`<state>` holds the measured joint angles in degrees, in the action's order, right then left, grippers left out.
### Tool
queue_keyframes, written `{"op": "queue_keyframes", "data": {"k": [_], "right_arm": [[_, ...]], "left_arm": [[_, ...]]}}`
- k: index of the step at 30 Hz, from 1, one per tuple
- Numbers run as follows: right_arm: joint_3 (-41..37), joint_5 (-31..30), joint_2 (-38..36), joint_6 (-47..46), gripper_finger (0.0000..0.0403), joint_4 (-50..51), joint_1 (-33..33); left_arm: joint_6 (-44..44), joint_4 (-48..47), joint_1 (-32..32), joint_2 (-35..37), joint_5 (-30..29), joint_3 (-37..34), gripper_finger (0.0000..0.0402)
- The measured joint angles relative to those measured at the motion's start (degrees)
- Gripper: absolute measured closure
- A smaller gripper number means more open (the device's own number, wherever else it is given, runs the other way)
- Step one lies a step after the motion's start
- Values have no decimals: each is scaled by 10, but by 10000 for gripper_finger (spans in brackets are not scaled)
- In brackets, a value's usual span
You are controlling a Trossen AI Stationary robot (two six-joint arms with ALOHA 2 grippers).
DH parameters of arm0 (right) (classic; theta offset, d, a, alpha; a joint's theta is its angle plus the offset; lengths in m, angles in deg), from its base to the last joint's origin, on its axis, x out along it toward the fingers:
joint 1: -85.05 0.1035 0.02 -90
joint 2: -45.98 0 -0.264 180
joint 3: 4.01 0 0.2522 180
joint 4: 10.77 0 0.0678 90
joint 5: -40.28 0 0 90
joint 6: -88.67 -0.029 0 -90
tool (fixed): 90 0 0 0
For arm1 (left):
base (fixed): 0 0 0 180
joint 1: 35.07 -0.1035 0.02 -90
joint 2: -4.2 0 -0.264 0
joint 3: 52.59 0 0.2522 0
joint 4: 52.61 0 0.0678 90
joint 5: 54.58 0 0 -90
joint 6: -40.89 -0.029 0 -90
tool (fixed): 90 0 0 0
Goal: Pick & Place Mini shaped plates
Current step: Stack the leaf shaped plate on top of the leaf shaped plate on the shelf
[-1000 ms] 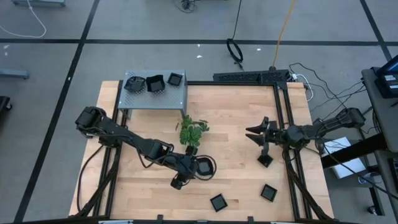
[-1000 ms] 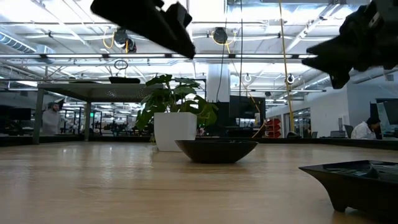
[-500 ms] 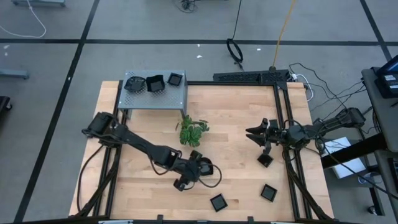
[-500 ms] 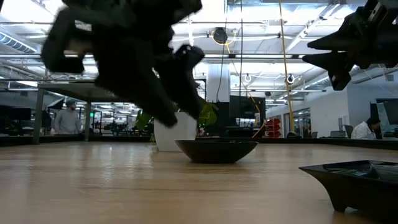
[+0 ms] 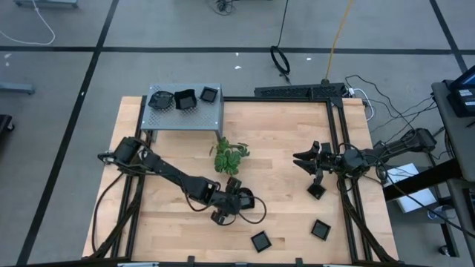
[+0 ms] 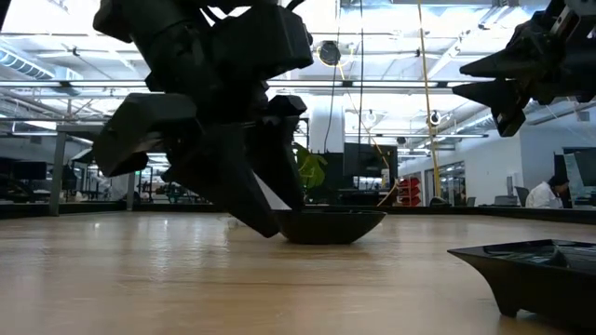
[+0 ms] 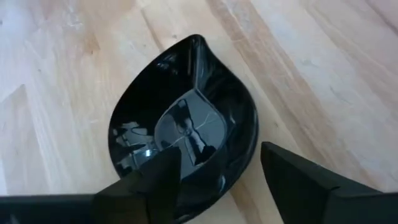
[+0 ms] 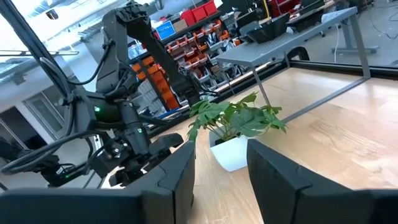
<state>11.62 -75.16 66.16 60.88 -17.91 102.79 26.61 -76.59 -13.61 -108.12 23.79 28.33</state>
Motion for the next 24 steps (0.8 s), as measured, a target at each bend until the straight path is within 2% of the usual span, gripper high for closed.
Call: {"op": "queue_keyframes", "data": {"k": [4, 12, 17, 24], "right_arm": [[0, 0, 0, 0, 271, -1, 0], [0, 0, 0, 0, 271, -1, 0], [0, 0, 0, 0, 270, -1, 0], [0, 0, 0, 0, 270, -1, 0]], "left_arm": [[0, 0, 0, 0, 0, 0, 224], [31, 10, -2, 4, 1, 0, 386], [48, 13, 1, 9, 0, 15, 390], [9, 19, 9, 23, -8, 97, 392]]}}
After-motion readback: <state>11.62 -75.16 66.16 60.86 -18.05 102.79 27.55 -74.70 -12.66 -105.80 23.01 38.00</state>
